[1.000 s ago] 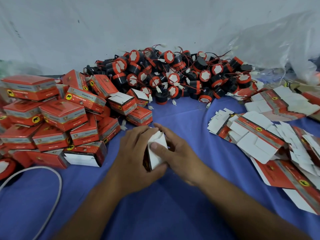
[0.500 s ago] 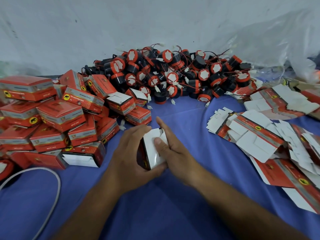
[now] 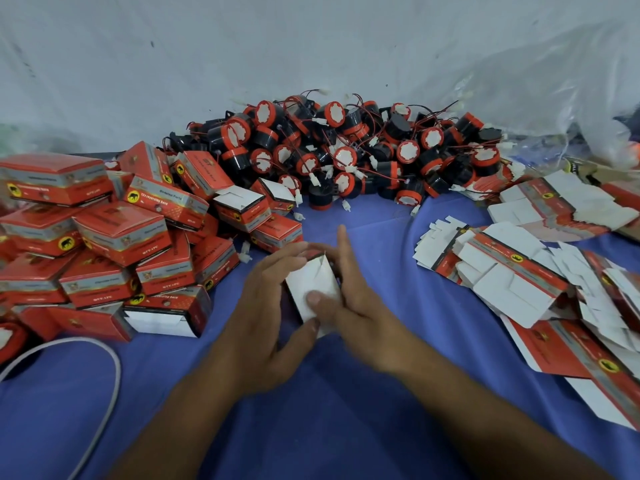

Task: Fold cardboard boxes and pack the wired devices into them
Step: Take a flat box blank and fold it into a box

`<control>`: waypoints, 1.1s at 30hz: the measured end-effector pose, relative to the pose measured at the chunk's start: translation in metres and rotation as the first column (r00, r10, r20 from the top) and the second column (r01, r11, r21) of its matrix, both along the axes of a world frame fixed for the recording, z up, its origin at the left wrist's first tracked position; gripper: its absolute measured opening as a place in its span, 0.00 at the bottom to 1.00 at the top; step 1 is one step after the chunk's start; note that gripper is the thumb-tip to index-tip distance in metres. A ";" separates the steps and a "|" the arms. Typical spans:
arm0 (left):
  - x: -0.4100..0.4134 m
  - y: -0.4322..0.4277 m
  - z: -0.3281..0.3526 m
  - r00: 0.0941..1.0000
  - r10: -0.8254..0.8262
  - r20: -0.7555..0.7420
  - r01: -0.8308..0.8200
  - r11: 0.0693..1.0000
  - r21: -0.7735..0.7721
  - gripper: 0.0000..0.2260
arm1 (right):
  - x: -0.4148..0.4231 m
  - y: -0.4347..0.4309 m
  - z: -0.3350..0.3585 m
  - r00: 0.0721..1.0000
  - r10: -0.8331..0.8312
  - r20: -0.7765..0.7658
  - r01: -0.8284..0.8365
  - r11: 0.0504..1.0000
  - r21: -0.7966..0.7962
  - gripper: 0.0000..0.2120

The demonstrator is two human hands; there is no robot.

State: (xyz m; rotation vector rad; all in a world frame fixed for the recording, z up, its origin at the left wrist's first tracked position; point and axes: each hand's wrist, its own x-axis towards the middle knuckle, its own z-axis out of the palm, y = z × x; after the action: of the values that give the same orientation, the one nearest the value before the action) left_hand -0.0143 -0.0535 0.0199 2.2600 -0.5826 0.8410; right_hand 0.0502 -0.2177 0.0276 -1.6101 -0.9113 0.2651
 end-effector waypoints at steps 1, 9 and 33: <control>-0.001 0.004 0.000 0.999 -0.007 -0.044 0.005 0.999 -0.047 0.25 | 0.003 -0.002 0.003 0.999 -0.041 0.026 0.040 0.999 0.022 0.39; 0.000 0.025 -0.012 0.922 0.079 -0.379 -0.074 0.997 0.027 0.39 | 0.018 -0.011 -0.001 0.729 0.159 0.665 0.180 0.894 -0.411 0.42; 0.014 0.030 -0.018 0.851 0.152 -0.503 -0.288 0.935 -0.205 0.05 | 0.046 -0.003 -0.002 0.944 -0.320 -0.079 0.296 0.928 -0.225 0.21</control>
State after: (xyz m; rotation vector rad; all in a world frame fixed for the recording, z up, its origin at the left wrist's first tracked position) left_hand -0.0006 -0.0236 0.0022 2.1825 0.0311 0.3970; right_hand 0.0967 -0.2210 0.0260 -1.8869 -0.5431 0.2361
